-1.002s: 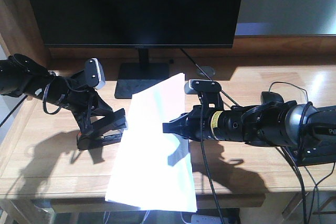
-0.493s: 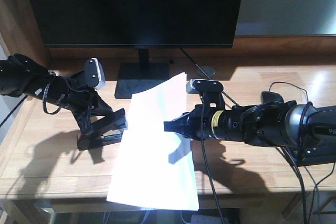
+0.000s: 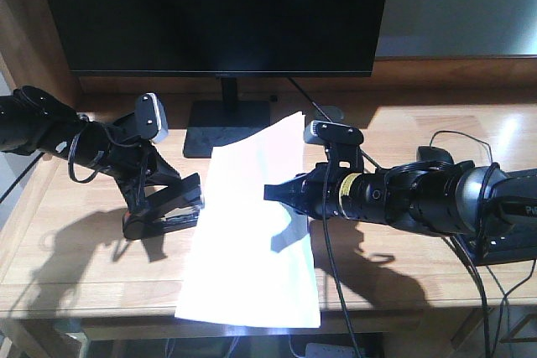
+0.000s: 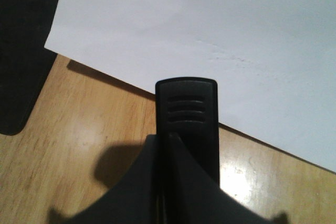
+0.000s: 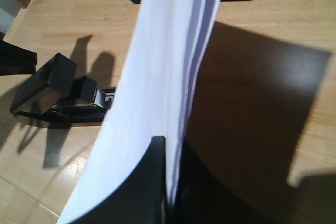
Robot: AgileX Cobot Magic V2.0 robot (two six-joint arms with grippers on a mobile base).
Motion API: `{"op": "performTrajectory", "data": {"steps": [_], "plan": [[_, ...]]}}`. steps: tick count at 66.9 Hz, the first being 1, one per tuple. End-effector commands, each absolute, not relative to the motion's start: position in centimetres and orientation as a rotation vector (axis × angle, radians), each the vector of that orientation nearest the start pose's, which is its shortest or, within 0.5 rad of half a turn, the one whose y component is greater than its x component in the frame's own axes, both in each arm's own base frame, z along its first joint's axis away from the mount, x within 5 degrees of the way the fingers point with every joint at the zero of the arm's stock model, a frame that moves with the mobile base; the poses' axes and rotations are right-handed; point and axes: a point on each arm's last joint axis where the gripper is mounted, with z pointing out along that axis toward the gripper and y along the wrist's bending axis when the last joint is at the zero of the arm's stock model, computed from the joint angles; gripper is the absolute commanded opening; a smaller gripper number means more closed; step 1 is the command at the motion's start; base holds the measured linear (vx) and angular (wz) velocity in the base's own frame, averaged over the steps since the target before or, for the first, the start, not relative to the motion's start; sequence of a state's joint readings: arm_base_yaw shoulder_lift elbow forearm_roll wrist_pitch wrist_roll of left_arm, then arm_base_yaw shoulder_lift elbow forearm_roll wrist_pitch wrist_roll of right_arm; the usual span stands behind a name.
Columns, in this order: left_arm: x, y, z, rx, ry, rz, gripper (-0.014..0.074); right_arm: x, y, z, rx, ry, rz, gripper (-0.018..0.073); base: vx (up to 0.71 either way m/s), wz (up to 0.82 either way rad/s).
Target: Grab stapler and paper to desk for stapling
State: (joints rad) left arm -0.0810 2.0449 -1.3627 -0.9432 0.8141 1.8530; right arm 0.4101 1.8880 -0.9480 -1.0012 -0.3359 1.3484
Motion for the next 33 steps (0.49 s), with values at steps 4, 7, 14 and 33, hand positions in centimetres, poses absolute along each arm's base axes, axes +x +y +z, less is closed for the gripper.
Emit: {"op": "performTrajectory", "data": {"steps": [4,7,14,33], "plan": [[40.86,-8.94,20.04,1.435,1.876,-0.427,-0.0007,33.82,17.69,17.80,-0.213,2.187,0.795,-0.0002,0.00,0.00],[40.86,-8.94,20.04,1.435,1.876,-0.427,-0.0007,33.84,17.68,17.82,-0.201,2.186,0.798,-0.0002,0.00,0.00],[40.86,-8.94,20.04,1.435,1.876,-0.427,-0.0007,33.84,17.74,17.89,-0.215,2.176,0.803,-0.0002,0.00,0.00],[40.86,-8.94,20.04,1.435,1.876,-0.427,-0.0007,33.64,18.38,18.45,-0.308,2.098,0.874,-0.0002,0.00,0.00]]}}
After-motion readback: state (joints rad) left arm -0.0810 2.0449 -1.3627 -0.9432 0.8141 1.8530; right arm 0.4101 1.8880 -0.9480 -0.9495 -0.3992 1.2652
